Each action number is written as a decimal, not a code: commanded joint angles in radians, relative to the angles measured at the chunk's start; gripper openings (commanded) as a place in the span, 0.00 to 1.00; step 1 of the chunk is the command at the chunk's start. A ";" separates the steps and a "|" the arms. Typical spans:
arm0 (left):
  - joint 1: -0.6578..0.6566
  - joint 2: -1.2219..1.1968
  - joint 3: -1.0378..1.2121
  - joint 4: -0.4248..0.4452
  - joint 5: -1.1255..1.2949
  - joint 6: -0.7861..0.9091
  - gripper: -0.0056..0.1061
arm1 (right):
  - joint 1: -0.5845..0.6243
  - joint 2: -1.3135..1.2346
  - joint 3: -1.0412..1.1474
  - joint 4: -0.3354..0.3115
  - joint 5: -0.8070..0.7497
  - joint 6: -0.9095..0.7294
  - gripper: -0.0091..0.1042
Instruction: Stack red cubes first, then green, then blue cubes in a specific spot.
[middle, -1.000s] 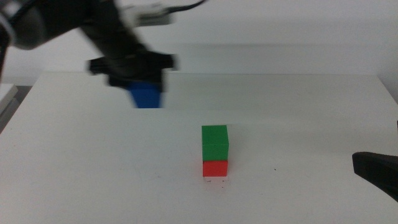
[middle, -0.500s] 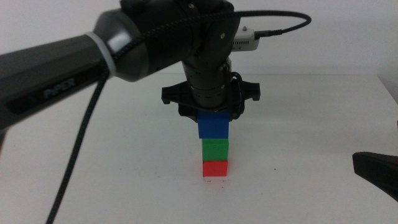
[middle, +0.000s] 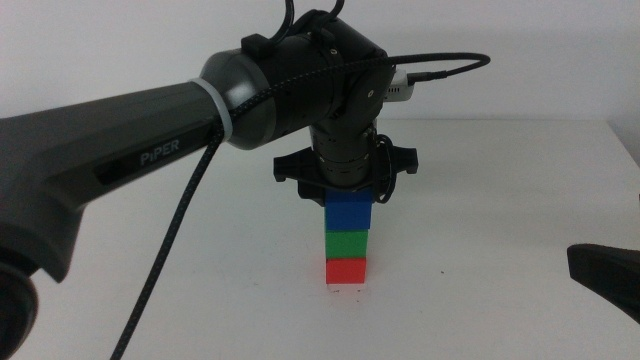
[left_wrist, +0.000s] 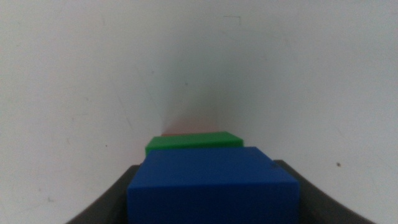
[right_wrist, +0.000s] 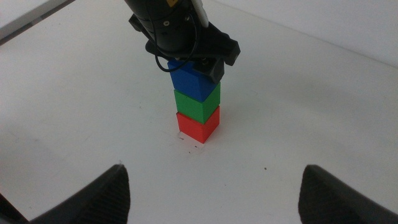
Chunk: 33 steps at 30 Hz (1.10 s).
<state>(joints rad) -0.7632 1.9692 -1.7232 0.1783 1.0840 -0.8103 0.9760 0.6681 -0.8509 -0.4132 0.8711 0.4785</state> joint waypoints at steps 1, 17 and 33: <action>0.004 0.009 -0.004 -0.001 -0.012 -0.010 0.03 | 0.001 -0.004 0.005 -0.006 -0.007 -0.006 0.90; 0.006 0.018 -0.004 0.024 -0.006 -0.028 0.67 | 0.001 -0.004 0.005 -0.006 -0.007 -0.006 0.90; 0.062 -0.457 0.046 0.163 0.137 0.398 0.89 | 0.001 -0.004 0.005 -0.004 -0.007 -0.006 0.90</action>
<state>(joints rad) -0.7215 1.5692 -1.7190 0.3065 1.1949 -0.4846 0.9760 0.6681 -0.8509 -0.4114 0.8711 0.4785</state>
